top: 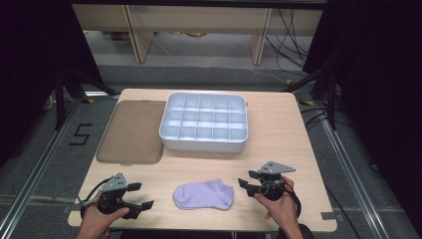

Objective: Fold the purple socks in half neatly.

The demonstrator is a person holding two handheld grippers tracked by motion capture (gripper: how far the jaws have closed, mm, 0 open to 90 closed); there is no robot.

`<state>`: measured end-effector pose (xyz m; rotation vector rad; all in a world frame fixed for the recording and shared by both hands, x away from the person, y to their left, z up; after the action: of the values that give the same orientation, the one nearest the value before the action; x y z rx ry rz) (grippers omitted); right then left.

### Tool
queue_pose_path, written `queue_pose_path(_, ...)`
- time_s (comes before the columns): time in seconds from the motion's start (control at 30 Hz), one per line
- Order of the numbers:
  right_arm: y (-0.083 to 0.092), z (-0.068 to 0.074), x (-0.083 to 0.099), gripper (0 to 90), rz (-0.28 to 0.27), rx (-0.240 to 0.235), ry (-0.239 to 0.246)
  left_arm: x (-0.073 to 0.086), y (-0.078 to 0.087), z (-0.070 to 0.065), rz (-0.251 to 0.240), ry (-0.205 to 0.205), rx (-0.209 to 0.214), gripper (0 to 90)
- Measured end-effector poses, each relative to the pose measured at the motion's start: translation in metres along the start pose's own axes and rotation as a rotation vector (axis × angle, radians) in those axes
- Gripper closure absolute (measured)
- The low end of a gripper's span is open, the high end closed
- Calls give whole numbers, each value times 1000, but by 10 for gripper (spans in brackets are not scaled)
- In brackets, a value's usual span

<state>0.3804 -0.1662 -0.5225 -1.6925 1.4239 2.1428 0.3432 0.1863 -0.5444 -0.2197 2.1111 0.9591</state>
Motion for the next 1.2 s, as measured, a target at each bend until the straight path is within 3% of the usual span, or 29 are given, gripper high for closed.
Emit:
queue_pose_path(0.03, -4, 10, -5, 585, -3, -36, 48, -1, 0, 0, -9, 3, -3, 149)
queue_pose_path(0.13, -7, 20, -9, 641, -7, -60, 77, 0, 0, 1, -2, 1, -3, 150)
queue_pose_path(0.2, -12, 30, -15, 679, -14, -92, 107, 0, 0, 1, -2, 21, -7, 150)
queue_pose_path(0.27, -21, 47, -20, 752, 1, -135, 155, 0, -1, 1, -1, 9, -9, 150)
queue_pose_path(0.33, -28, 54, -23, 789, 8, -154, 202, 0, -1, 2, 1, 10, -6, 150)
queue_pose_path(0.4, -32, 57, -25, 807, 10, -159, 220, 0, -2, 2, -4, 12, -11, 150)
queue_pose_path(0.5, -49, 82, -30, 881, 35, -219, 290, 0, -2, 3, 2, 19, -10, 150)
queue_pose_path(0.53, -49, 82, -30, 881, 35, -219, 290, 0, -2, 3, 4, 21, -11, 150)
queue_pose_path(0.63, -63, 95, -29, 898, 88, -241, 338, 0, -1, 4, 7, 28, -20, 151)
queue_pose_path(0.67, -69, 97, -29, 899, 84, -241, 364, 0, -1, 4, -1, 24, -16, 151)
queue_pose_path(0.83, -78, 101, -28, 899, 123, -246, 379, -1, -1, 6, 5, 34, -24, 151)
queue_pose_path(0.9, -85, 104, -25, 899, 165, -243, 378, -1, -1, 5, 4, 38, -22, 153)
queue_pose_path(0.93, -85, 104, -25, 899, 165, -243, 378, -1, -1, 4, 1, 50, -25, 153)
queue_pose_path(0.97, -88, 104, -26, 899, 160, -248, 415, -1, -1, 5, 2, 34, -22, 153)
queue_pose_path(1.13, -99, 117, -25, 899, 187, -260, 421, -2, -5, 4, 1, 38, -10, 153)
queue_pose_path(1.2, -103, 121, -29, 899, 184, -274, 447, -1, -5, 4, 9, 39, -15, 153)
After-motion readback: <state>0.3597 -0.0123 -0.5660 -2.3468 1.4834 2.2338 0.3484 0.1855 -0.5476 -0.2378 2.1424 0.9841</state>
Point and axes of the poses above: each handheld gripper's, and its own axes: y roughly backward along the jaws, x roughly out of its underside, z roughly to its left, the point moved 8 cm from there along -y, roughly forward along the jaws, and after that the axes turned 14 degrees about y, right-handed, at the moved point
